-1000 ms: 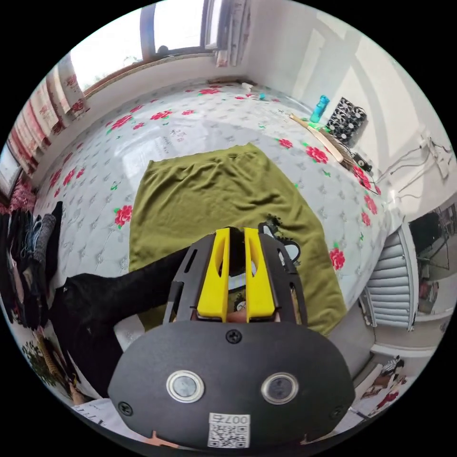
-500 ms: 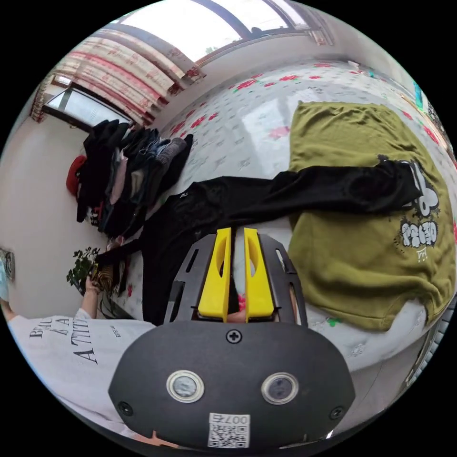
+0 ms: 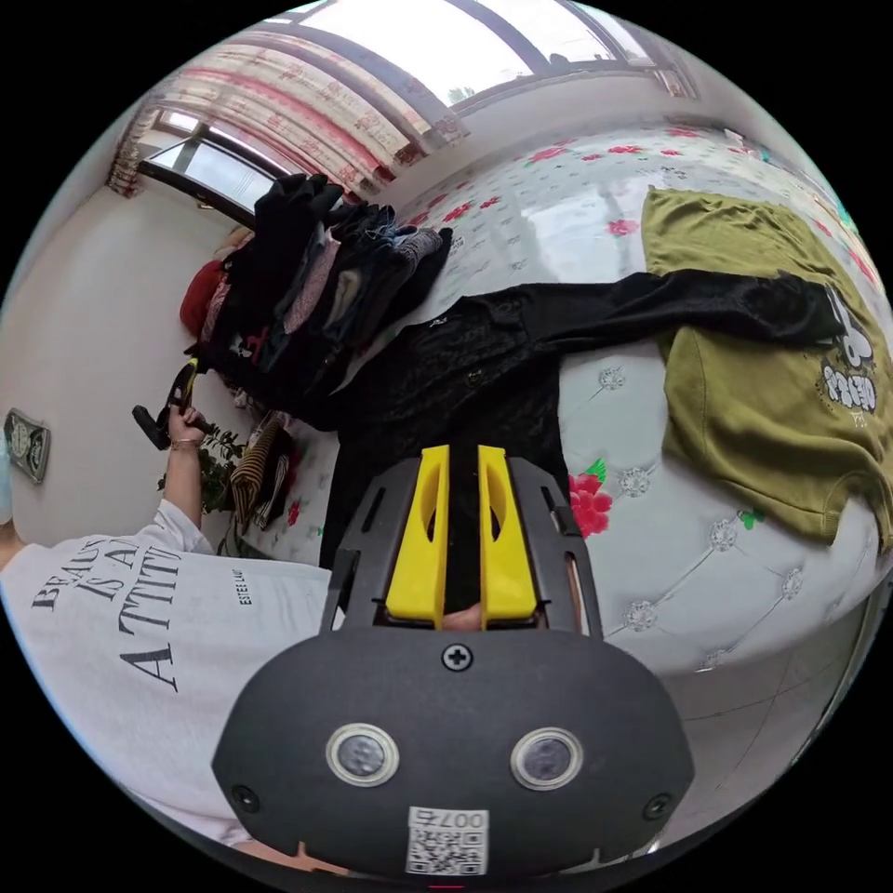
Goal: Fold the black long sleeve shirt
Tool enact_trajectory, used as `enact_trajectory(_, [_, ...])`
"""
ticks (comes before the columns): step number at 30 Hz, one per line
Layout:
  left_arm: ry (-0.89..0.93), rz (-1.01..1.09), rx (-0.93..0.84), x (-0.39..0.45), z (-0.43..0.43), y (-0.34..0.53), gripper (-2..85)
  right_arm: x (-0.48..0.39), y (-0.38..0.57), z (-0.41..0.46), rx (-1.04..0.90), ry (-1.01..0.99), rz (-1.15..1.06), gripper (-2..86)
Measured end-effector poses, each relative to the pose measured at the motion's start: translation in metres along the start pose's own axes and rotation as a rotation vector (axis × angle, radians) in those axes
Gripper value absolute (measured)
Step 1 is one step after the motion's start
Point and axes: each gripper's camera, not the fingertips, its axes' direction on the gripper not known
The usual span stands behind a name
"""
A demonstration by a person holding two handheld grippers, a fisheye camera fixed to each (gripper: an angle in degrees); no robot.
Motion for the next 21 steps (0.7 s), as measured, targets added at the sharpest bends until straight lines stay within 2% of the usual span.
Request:
enact_trajectory(2, [0.323, 0.177, -0.069, 0.072, 0.043, -0.007, 4.1, 0.002, 0.01, -0.001, 0.016, 0.008, 0.014, 6.6])
enact_trajectory(4, [0.507, 0.272, -0.197, 0.118, 0.08, 0.006, 7.5, 0.009, 0.025, 0.004, 0.017, 0.018, 0.055, 6.8])
enact_trajectory(7, [0.601, 0.336, -0.466, 0.167, 0.133, 0.055, 12.5, 0.022, 0.049, 0.013, 0.009, 0.017, 0.119, 6.9])
enact_trajectory(12, [0.478, 0.236, -0.66, 0.162, 0.147, 0.136, 12.2, 0.039, 0.075, 0.032, -0.016, 0.009, 0.19, 6.9])
enact_trajectory(14, [0.334, 0.182, -0.764, 0.138, 0.145, 0.167, 11.7, 0.04, 0.072, 0.044, -0.03, 0.003, 0.185, 7.1])
enact_trajectory(17, [0.18, 0.1, -0.876, 0.104, 0.147, 0.191, 11.3, 0.038, 0.046, 0.073, -0.078, 0.022, 0.136, 7.6])
enact_trajectory(21, [0.07, 0.021, -0.919, 0.074, 0.153, 0.199, 10.9, 0.033, -0.013, 0.113, -0.11, 0.129, 0.05, 7.9])
